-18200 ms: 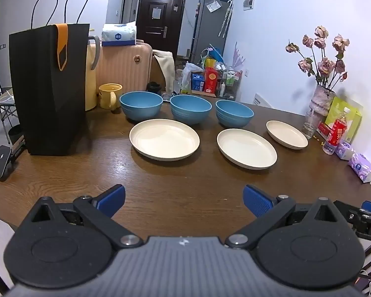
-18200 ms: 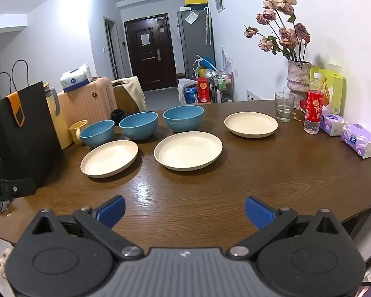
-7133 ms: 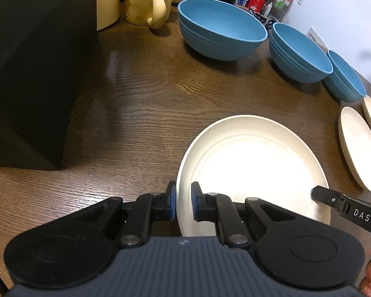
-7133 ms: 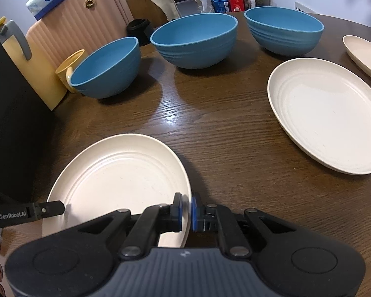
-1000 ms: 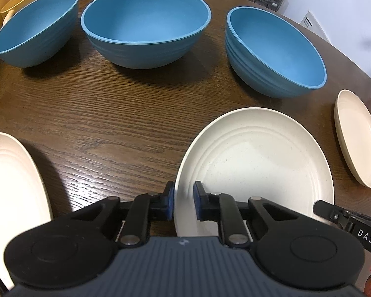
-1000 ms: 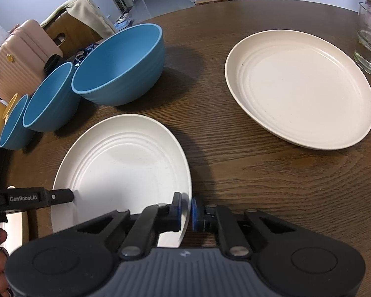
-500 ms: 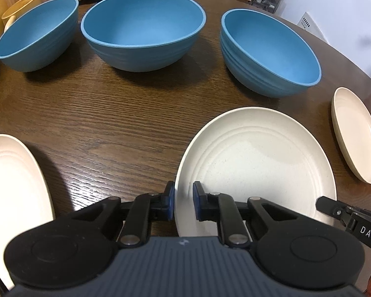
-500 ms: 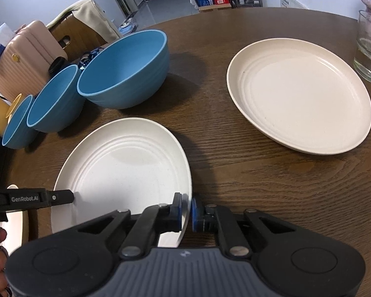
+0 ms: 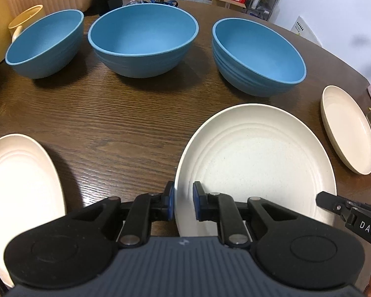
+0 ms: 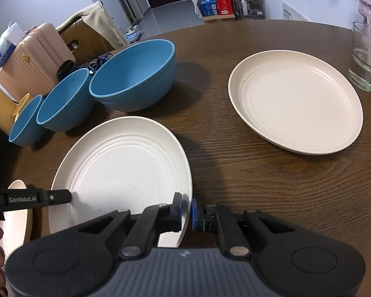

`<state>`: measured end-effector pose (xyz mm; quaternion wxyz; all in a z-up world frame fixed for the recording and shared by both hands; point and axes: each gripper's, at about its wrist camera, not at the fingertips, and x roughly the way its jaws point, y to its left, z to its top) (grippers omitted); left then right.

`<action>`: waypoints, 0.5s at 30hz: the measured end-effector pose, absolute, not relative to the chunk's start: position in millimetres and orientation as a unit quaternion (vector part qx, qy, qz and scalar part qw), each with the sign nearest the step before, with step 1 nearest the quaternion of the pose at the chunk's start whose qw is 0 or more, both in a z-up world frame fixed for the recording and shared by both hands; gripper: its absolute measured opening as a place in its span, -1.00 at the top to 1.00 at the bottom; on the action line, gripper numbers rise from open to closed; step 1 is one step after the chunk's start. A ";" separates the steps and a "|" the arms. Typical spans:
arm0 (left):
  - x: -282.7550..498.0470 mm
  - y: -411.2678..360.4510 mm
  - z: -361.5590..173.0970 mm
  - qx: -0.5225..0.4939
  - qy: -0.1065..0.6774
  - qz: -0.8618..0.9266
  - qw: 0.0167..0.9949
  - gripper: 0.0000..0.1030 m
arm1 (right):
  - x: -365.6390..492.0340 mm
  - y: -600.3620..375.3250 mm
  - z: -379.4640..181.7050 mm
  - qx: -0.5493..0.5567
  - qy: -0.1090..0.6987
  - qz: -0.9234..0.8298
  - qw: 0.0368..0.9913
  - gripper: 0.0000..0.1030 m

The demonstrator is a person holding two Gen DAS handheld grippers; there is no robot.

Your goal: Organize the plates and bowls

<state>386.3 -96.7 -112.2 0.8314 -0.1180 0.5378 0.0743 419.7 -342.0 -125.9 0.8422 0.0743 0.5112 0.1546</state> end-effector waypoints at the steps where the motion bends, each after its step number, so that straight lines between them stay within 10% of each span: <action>1: 383.7 -96.6 -110.3 -0.118 0.537 0.075 0.832 0.69 | 418.5 -342.0 -124.8 0.074 0.510 0.156 0.843 0.86; 15: 351.6 -80.0 -94.0 -0.122 0.522 0.090 0.840 0.69 | 397.2 -326.1 -110.4 0.065 0.497 0.177 0.847 0.86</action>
